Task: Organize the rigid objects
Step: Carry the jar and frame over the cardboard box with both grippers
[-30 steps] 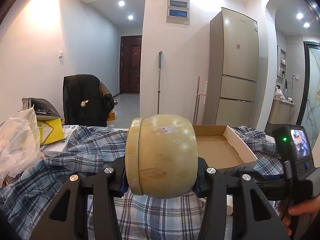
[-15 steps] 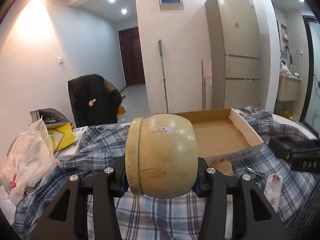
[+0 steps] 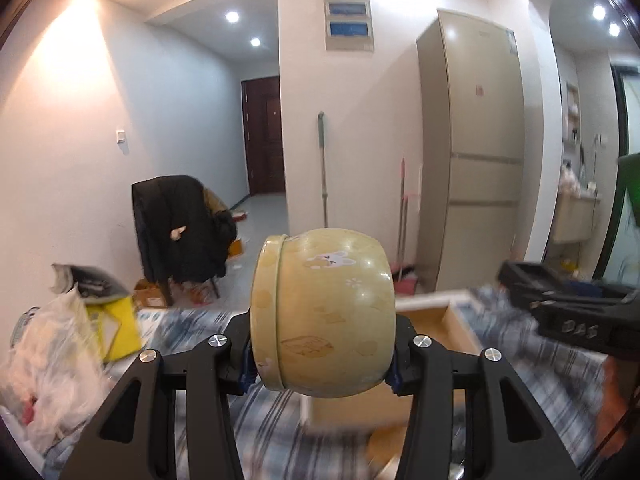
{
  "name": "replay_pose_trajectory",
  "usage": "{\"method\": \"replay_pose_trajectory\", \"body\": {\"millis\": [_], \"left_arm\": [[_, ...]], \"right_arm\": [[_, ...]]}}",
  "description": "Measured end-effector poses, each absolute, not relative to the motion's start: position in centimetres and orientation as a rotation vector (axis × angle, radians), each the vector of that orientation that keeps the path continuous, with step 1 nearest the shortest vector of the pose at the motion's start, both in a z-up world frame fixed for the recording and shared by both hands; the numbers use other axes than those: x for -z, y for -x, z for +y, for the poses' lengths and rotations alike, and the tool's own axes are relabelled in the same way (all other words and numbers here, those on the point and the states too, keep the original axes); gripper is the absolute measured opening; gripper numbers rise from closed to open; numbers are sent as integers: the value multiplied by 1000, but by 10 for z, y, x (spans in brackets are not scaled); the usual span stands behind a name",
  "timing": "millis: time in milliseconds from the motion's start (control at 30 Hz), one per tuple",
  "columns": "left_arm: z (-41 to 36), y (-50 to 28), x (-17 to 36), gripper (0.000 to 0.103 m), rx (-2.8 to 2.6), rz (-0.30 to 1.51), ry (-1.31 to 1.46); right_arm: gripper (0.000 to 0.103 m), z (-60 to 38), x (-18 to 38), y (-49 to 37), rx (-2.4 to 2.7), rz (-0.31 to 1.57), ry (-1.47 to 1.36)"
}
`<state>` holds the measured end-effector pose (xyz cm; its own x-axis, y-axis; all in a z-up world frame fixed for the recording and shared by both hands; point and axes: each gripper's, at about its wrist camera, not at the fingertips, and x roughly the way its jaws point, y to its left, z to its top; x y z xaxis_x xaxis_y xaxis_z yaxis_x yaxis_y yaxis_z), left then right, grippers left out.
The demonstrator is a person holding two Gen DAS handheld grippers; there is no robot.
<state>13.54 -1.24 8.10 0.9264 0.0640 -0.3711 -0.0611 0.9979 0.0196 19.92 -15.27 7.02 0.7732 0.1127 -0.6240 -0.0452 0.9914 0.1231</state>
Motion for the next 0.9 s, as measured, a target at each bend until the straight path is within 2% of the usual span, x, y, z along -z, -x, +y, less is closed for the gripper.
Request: {"method": "replay_pose_trajectory", "body": {"millis": [133, 233, 567, 900], "left_arm": [[-17, -163, -90, 50, -20, 358, 5], [-11, -187, -77, 50, 23, 421, 42], [2, -253, 9, 50, 86, 752, 73], [-23, -263, 51, 50, 70, 884, -27]], "right_arm": [[69, -143, -84, -221, -101, 616, -136], [69, -132, -77, -228, -83, 599, -117], [69, -129, -7, -249, -110, 725, -80], [69, -130, 26, -261, -124, 833, -58]]}}
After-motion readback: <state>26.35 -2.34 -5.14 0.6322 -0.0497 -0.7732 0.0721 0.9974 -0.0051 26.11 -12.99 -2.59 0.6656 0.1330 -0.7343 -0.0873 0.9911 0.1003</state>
